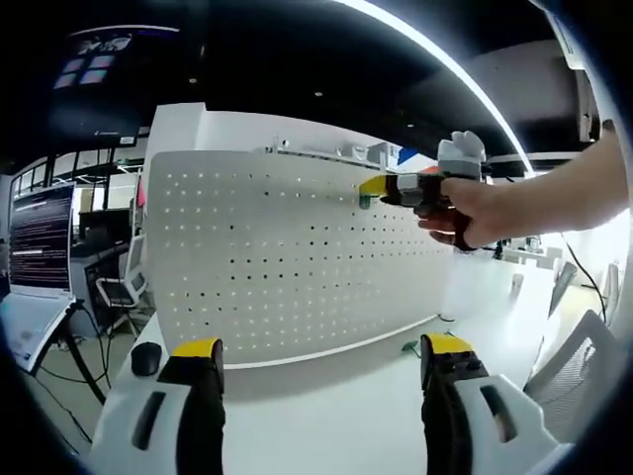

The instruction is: Insert the hook assembly into the mounting plate slot until the hook locks in place.

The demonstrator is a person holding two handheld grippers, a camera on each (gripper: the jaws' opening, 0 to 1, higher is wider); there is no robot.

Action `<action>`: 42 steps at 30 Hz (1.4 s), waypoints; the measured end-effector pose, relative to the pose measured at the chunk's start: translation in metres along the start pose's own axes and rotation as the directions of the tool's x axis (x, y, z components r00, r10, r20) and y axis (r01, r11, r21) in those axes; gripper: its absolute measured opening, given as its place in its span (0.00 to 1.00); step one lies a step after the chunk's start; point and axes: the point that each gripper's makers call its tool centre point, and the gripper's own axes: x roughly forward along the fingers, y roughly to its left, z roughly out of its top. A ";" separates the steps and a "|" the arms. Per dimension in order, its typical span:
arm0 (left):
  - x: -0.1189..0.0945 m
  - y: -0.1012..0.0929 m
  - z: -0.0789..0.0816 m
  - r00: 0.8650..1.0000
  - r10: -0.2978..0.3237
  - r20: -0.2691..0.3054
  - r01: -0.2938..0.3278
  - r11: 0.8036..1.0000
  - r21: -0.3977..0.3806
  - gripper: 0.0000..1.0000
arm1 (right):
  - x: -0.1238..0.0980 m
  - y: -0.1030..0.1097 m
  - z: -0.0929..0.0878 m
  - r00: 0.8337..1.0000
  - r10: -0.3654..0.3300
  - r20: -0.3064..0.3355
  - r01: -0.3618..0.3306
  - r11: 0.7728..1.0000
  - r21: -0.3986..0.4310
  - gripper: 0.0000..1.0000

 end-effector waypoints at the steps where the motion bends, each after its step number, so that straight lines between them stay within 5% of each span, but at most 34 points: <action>1: 0.000 0.000 0.001 1.000 0.000 0.000 0.000 1.000 0.002 0.84 | -0.001 0.004 0.003 0.999 0.032 0.018 -0.033 0.999 0.005 0.41; 15: 0.002 -0.006 0.007 1.000 -0.027 0.012 0.027 1.000 0.009 0.83 | -0.018 0.008 -0.006 0.994 0.111 -0.012 -0.111 0.994 -0.014 0.42; 29: 0.013 -0.025 0.004 0.990 -0.141 -0.012 0.141 0.990 0.008 0.84 | -0.078 0.013 -0.034 0.971 0.226 -0.078 -0.232 0.969 -0.081 0.49; 42: 0.027 -0.040 0.008 0.974 -0.224 -0.020 0.224 0.975 0.007 0.85 | -0.132 0.002 -0.048 0.968 0.232 -0.095 -0.239 0.968 -0.072 0.54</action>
